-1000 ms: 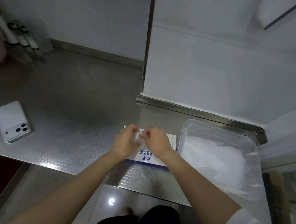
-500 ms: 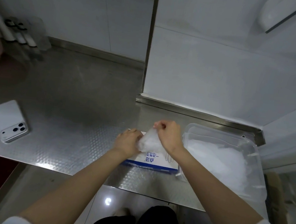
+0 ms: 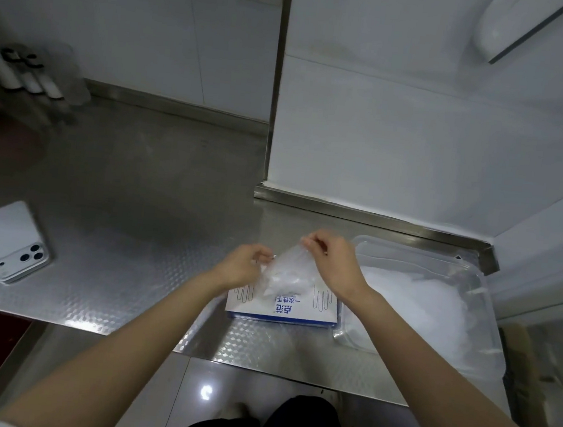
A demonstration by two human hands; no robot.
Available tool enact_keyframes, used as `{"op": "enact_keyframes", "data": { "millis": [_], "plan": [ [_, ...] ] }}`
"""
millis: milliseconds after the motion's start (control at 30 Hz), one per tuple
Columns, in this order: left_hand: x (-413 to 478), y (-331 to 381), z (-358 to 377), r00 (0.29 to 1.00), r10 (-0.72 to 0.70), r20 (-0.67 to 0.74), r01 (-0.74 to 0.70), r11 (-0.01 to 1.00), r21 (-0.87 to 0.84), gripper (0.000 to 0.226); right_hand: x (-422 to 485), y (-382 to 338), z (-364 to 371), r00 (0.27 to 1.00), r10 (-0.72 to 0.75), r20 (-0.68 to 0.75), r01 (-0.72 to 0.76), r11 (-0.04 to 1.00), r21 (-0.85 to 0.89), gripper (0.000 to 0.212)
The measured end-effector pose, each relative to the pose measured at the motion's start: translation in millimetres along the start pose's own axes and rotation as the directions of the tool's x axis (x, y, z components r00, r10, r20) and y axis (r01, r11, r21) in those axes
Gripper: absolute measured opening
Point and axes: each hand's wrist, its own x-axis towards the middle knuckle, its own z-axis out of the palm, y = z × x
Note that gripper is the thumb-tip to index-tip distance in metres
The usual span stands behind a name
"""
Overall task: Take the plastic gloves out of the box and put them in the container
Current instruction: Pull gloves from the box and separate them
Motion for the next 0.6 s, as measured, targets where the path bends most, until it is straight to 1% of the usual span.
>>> {"op": "enact_keyframes", "data": {
  "millis": [67, 133, 167, 233, 300, 333, 433, 533, 600],
  "plan": [
    [-3, 8, -2, 0.999, 0.035, 0.021, -0.032, 0.995, -0.095, 0.046, -2, -1, 1, 0.999, -0.04, 0.033, 0.04, 0.999, 0.01, 0.018],
    [-3, 14, 0, 0.993, 0.105, 0.047, -0.1, 0.991, -0.093, 0.049, -4, -3, 0, 0.996, -0.062, 0.068, 0.062, 0.998, 0.008, 0.017],
    [-3, 15, 0, 0.99, 0.131, 0.051, -0.127, 0.989, -0.074, 0.042, -4, -4, -1, 0.995, -0.068, 0.076, 0.068, 0.998, -0.001, 0.016],
    [-1, 17, -2, 0.989, 0.146, 0.038, -0.145, 0.989, -0.021, 0.007, -3, -4, -5, 0.996, -0.07, 0.055, 0.072, 0.997, -0.025, 0.016],
    [1, 16, -4, 0.988, 0.157, 0.013, -0.157, 0.987, 0.042, 0.026, -3, -1, -9, 0.998, -0.05, 0.026, 0.051, 0.996, -0.072, 0.017],
    [1, 14, -5, 0.989, 0.15, 0.004, -0.15, 0.987, 0.056, 0.029, -4, 0, -9, 0.999, -0.032, 0.016, 0.033, 0.995, -0.091, 0.017],
    [-1, 14, -8, 0.987, 0.154, -0.036, -0.152, 0.987, 0.041, 0.024, -6, 3, -8, 1.0, 0.027, -0.007, -0.028, 0.994, -0.107, 0.021],
    [-4, 12, -10, 0.988, 0.153, -0.015, -0.154, 0.987, -0.035, 0.02, -6, 7, -7, 0.996, 0.077, -0.039, -0.082, 0.988, -0.128, 0.023],
    [-6, 11, -11, 0.987, 0.159, -0.028, -0.16, 0.985, -0.06, 0.021, -6, 7, -5, 0.995, 0.079, -0.065, -0.089, 0.982, -0.166, 0.024]
  ]
}}
